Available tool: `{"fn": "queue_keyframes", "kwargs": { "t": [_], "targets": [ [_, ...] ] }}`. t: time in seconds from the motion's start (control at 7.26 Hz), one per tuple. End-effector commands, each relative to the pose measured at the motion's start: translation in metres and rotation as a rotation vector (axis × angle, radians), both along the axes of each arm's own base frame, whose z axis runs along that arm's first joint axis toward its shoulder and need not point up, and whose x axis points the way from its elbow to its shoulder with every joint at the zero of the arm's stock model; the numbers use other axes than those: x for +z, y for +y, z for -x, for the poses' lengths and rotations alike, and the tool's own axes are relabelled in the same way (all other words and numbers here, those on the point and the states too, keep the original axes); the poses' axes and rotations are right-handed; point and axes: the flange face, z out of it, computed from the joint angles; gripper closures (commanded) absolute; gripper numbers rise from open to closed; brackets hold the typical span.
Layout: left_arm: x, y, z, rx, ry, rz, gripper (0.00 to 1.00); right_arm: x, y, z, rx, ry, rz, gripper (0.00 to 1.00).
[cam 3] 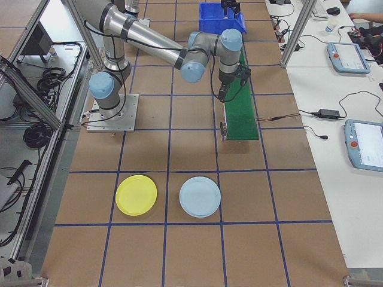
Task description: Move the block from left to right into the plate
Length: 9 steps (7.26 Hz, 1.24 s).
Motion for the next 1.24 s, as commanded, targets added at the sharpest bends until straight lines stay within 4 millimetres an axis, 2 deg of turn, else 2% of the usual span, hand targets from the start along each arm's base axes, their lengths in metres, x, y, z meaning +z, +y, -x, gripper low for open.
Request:
{"fn": "queue_keyframes", "kwargs": {
  "t": [0.0, 0.55, 0.69, 0.83, 0.96, 1.1],
  "targets": [
    [-0.023, 0.007, 0.001, -0.006, 0.006, -0.044, 0.00, -0.008, -0.006, 0.009, 0.013, -0.075, 0.029, 0.00],
    [-0.033, 0.007, 0.001, -0.054, -0.005, -0.054, 0.01, -0.008, -0.006, 0.008, 0.012, -0.080, 0.031, 0.00],
    [-0.033, 0.007, 0.001, -0.099, -0.010, -0.049, 0.26, -0.008, -0.006, 0.008, 0.013, -0.079, 0.032, 0.00],
    [-0.033, 0.007, 0.001, -0.103, -0.006, -0.049, 0.63, -0.007, -0.006, 0.009, 0.038, -0.076, 0.037, 0.00],
    [-0.033, 0.008, 0.002, -0.103, -0.002, -0.049, 0.81, 0.005, -0.012, 0.011, 0.046, -0.055, 0.058, 0.00],
    [-0.033, 0.009, 0.002, -0.103, -0.002, -0.049, 0.87, 0.004, -0.021, 0.015, 0.101, -0.059, 0.024, 0.00]
  ]
}}
